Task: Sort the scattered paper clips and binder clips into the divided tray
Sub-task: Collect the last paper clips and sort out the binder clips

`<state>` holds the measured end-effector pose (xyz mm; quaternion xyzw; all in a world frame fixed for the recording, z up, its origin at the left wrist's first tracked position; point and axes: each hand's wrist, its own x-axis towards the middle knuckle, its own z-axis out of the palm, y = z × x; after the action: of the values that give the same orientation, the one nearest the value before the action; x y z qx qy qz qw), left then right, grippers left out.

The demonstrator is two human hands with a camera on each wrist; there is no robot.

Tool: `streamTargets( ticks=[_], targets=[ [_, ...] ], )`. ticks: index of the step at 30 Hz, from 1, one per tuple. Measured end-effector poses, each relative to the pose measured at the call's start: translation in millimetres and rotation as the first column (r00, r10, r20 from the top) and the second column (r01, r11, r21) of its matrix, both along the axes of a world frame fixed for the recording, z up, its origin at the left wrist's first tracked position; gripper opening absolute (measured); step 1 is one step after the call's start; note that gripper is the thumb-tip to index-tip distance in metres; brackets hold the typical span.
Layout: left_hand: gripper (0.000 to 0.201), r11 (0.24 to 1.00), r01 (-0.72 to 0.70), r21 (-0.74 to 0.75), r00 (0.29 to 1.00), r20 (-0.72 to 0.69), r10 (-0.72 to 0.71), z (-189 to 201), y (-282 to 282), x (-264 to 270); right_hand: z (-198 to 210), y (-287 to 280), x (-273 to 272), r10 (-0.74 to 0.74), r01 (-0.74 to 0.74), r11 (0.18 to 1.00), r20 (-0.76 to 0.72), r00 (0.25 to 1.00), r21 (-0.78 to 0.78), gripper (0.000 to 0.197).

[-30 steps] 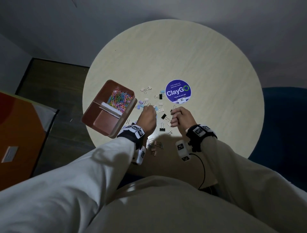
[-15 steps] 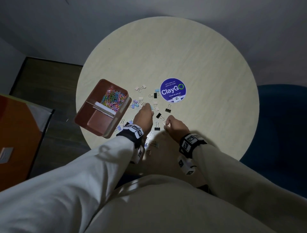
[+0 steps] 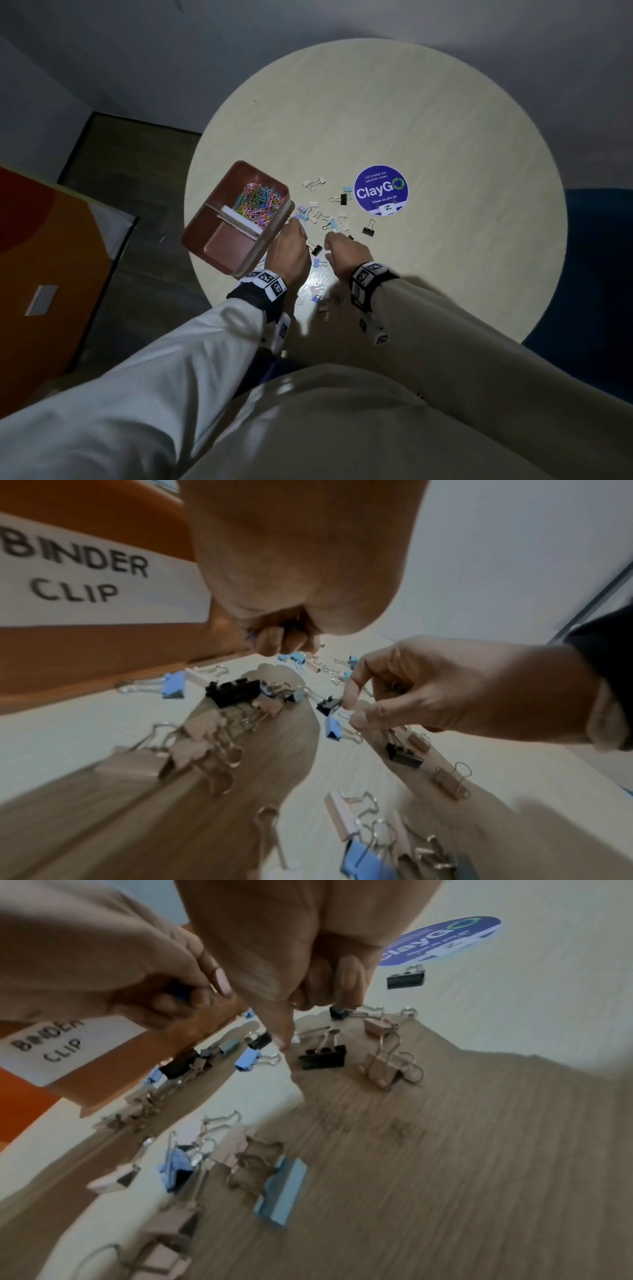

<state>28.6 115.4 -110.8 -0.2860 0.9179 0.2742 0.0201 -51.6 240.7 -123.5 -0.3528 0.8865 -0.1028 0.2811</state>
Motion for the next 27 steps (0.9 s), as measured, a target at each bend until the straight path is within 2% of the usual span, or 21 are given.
streamTargets(
  ticks=[2,5,7,9,11,12,14,17,19,22,25,27],
  targets=[
    [0.014,0.998,0.056,0.011,0.998,0.011,-0.056,-4.3,-5.4,5.9,-0.1,-3.1,0.1,-0.018,0.018,0.999,0.003,1.0,0.044,0.018],
    [0.013,0.994,0.077,0.08,0.997,-0.006,-0.077,-4.6,-9.9,11.1,0.8,-6.4,1.4,-0.032,0.028,0.994,0.031,0.999,0.11,0.026],
    [0.013,0.989,0.103,0.103,0.993,-0.06,-0.097,3.9,-8.7,7.7,2.5,-7.0,1.2,-0.075,0.071,0.995,0.057,0.996,0.074,0.029],
    [0.012,0.982,0.125,0.142,0.985,-0.136,-0.105,18.1,-9.1,-0.1,8.8,-8.6,-0.8,-0.126,0.131,0.991,0.116,0.985,-0.031,0.022],
    [0.012,0.964,0.076,0.255,0.978,-0.207,-0.023,33.4,-15.4,-9.5,18.8,-14.7,-5.6,-0.14,0.166,0.977,0.182,0.973,-0.136,0.011],
    [0.014,0.955,0.034,0.296,0.976,-0.214,0.031,39.2,-21.1,-14.2,24.9,-20.6,-9.6,-0.137,0.175,0.968,0.205,0.969,-0.178,0.011],
    [0.017,0.947,-0.049,0.318,0.964,-0.232,0.128,49.9,-36.9,-21.4,38.6,-37.5,-19.7,-0.137,0.196,0.952,0.244,0.96,-0.234,0.017],
    [0.016,0.938,-0.142,0.316,0.932,-0.277,0.234,59.7,-71.2,-27.7,65.1,-67.9,-31.6,-0.166,0.267,0.917,0.327,0.93,-0.295,0.014],
    [0.013,0.933,-0.179,0.313,0.927,-0.264,0.267,60.0,-93.9,-29.8,80.1,-90.2,-34.9,-0.193,0.325,0.883,0.369,0.909,-0.339,0.014],
    [0.02,0.924,-0.247,0.293,0.934,-0.18,0.307,56.4,-118.4,-30.5,89.5,-124.4,-30.5,-0.236,0.414,0.832,0.44,0.866,-0.368,0.012],
    [0.028,0.911,-0.297,0.286,0.942,-0.066,0.328,51.9,-128.3,-28.3,84.3,-150.5,-18.4,-0.28,0.485,0.813,0.514,0.811,-0.322,0.015],
    [0.031,0.907,-0.305,0.29,0.947,-0.011,0.322,49.4,-130.0,-25.9,76.9,-161.4,-10.1,-0.304,0.487,0.827,0.506,0.807,-0.28,0.022]
  ],
)
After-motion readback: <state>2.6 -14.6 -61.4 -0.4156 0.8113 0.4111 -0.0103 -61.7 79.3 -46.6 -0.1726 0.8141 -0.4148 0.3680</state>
